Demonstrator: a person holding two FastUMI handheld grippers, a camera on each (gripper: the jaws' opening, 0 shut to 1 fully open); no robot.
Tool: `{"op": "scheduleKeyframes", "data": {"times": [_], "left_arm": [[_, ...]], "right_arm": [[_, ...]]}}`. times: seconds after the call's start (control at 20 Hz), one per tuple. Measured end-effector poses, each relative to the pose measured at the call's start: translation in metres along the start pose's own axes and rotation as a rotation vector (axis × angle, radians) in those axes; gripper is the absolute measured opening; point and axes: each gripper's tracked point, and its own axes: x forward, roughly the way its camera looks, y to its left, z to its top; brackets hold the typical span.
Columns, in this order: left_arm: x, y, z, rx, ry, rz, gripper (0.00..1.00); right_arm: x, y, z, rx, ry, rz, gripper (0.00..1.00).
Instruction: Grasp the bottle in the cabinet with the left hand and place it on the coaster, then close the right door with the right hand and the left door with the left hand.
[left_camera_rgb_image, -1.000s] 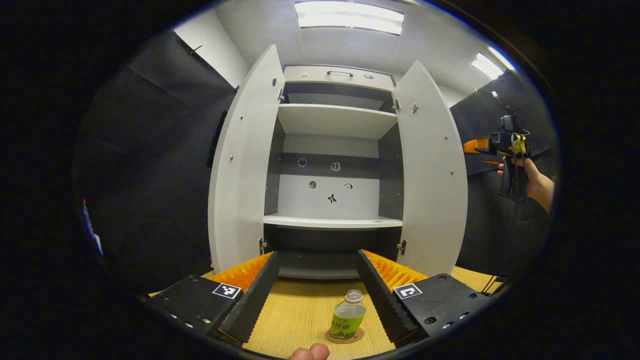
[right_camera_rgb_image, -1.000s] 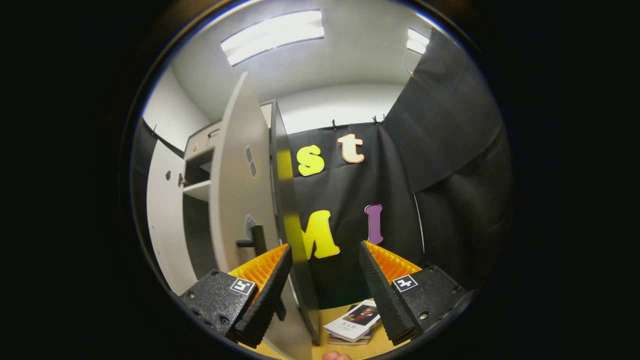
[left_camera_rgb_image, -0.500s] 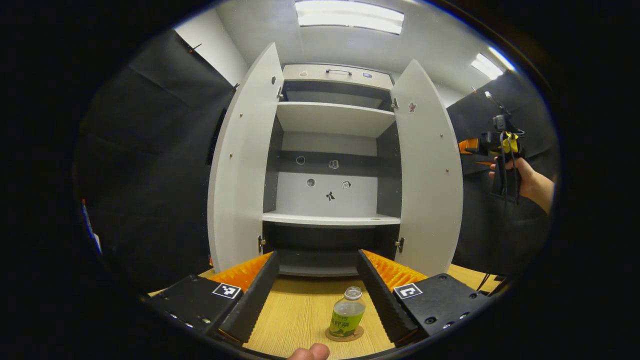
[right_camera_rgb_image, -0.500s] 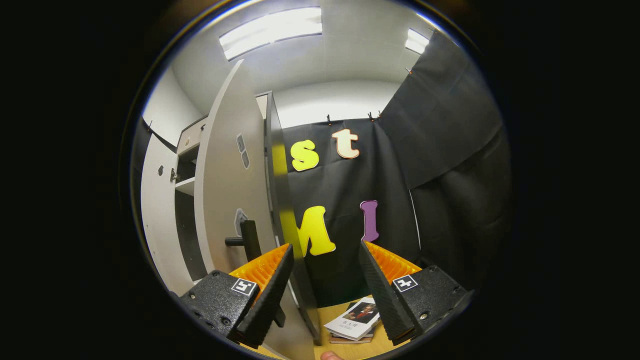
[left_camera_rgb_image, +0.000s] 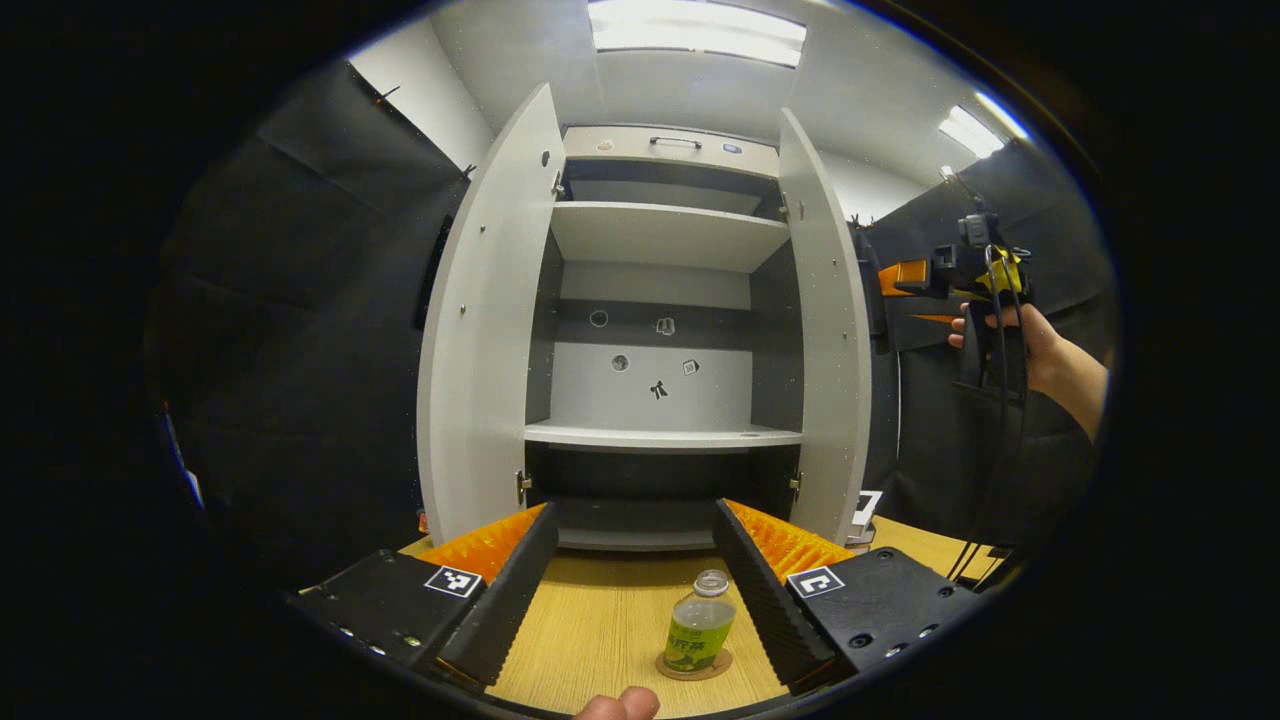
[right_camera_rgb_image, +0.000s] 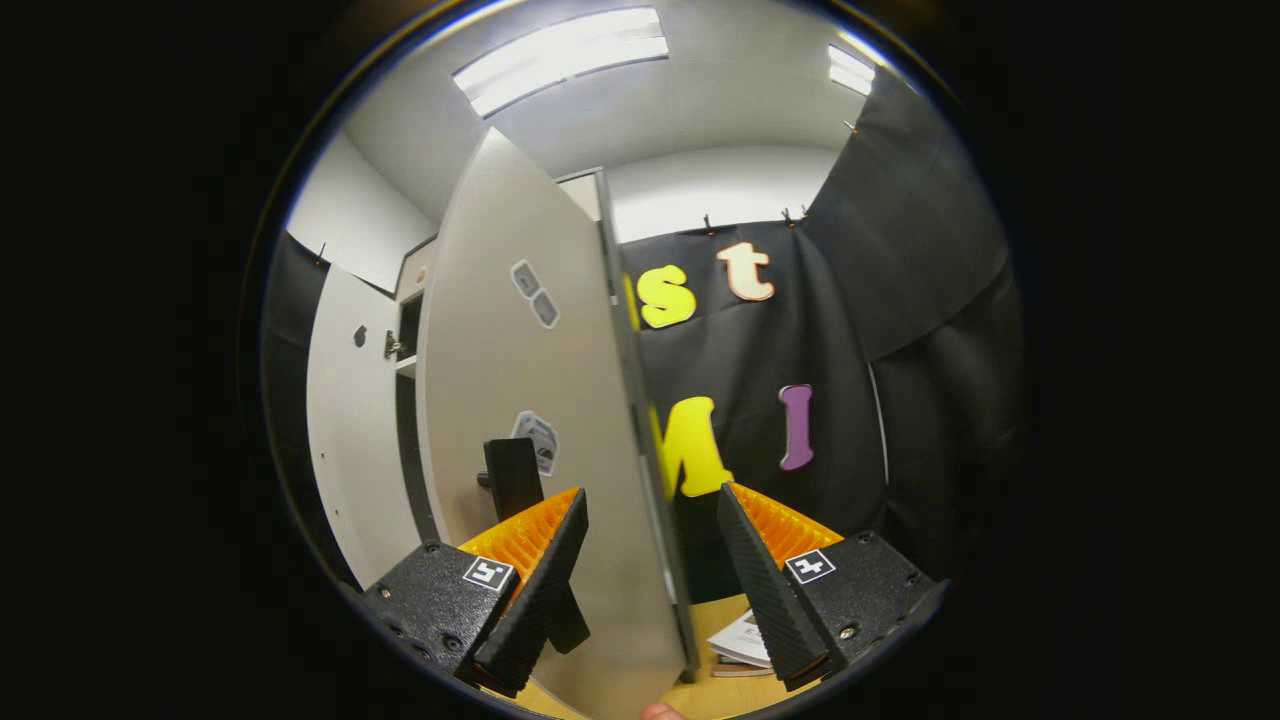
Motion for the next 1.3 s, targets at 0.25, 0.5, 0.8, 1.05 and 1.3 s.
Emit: {"op": "scheduleKeyframes", "data": {"times": [0.25,0.5,0.8,1.05,1.3], "left_arm": [[-0.002,0.008,-0.003,0.003,0.007,0.023,0.95],[-0.003,0.010,-0.001,0.003,0.004,0.031,0.95],[-0.005,0.009,0.001,-0.005,0.007,0.026,0.95],[-0.005,0.006,0.001,-0.007,0.011,-0.001,0.95],[-0.002,-0.001,0.002,-0.021,0.021,-0.031,0.95]], "right_arm": [[0.015,0.032,-0.011,0.010,0.023,0.067,0.81],[0.024,0.045,-0.009,-0.010,0.012,0.074,0.82],[-0.009,0.039,0.001,-0.056,-0.019,0.066,0.82],[-0.050,0.034,0.002,-0.155,-0.035,0.037,0.82],[-0.094,0.036,-0.017,-0.163,-0.035,0.003,0.82]]}}
